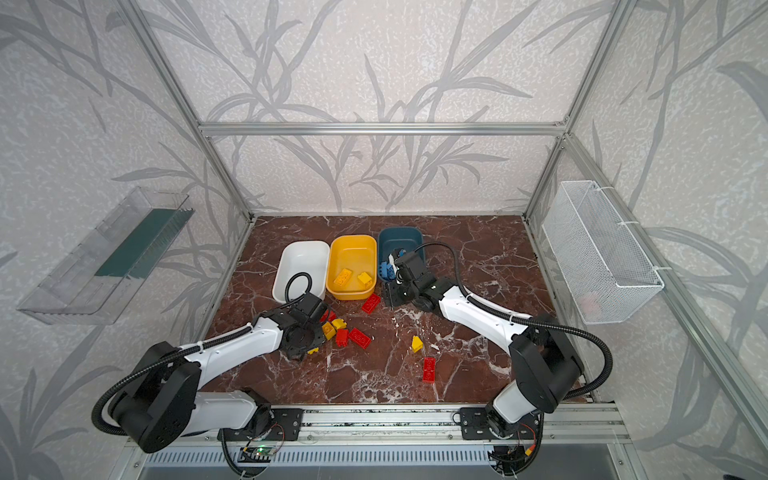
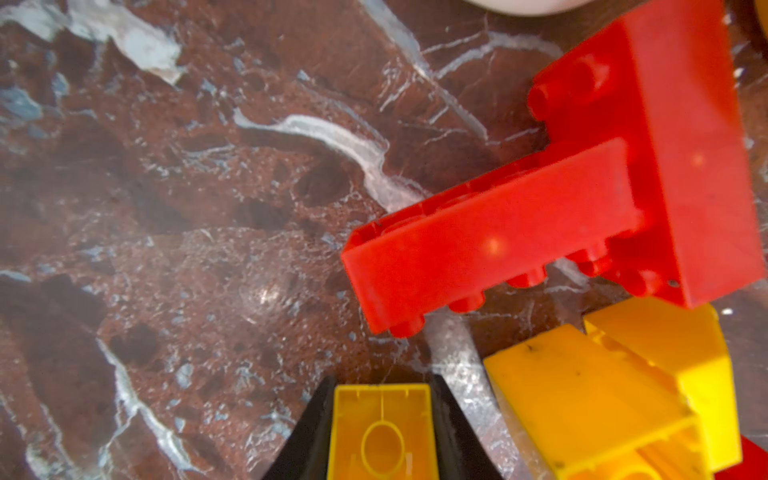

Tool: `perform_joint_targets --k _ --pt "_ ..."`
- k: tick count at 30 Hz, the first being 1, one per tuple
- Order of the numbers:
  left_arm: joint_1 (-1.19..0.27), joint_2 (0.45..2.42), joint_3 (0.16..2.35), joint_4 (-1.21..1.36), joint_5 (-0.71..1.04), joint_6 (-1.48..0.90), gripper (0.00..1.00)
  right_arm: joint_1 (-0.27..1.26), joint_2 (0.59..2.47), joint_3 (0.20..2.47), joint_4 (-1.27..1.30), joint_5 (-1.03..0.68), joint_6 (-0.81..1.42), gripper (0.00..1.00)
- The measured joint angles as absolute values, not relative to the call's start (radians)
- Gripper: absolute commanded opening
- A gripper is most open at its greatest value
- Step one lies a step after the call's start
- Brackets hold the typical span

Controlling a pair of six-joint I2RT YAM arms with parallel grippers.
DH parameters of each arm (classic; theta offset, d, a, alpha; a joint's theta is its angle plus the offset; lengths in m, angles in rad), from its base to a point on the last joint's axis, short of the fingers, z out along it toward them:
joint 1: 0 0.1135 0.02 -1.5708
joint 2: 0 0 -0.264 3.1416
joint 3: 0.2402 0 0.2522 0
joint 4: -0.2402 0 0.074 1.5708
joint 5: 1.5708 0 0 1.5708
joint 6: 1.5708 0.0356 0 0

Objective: Sort the legos into containers by color
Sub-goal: 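Close the left gripper on the yellow brick and lift it, then drop yellow brick into yellow bin with left gripper while right gripper moves toward table center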

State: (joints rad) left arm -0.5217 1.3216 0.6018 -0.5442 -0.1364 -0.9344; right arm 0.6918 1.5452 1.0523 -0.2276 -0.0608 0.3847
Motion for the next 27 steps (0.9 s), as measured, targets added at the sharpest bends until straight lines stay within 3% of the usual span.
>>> perform_joint_targets --k 16,27 --pt "-0.522 1.261 0.722 -0.618 -0.165 -0.892 0.27 0.687 1.526 1.013 -0.208 -0.061 0.391 0.70" --pt "-0.515 1.381 1.072 -0.675 -0.199 -0.809 0.27 0.687 1.502 0.945 -0.168 -0.070 0.396 0.70"
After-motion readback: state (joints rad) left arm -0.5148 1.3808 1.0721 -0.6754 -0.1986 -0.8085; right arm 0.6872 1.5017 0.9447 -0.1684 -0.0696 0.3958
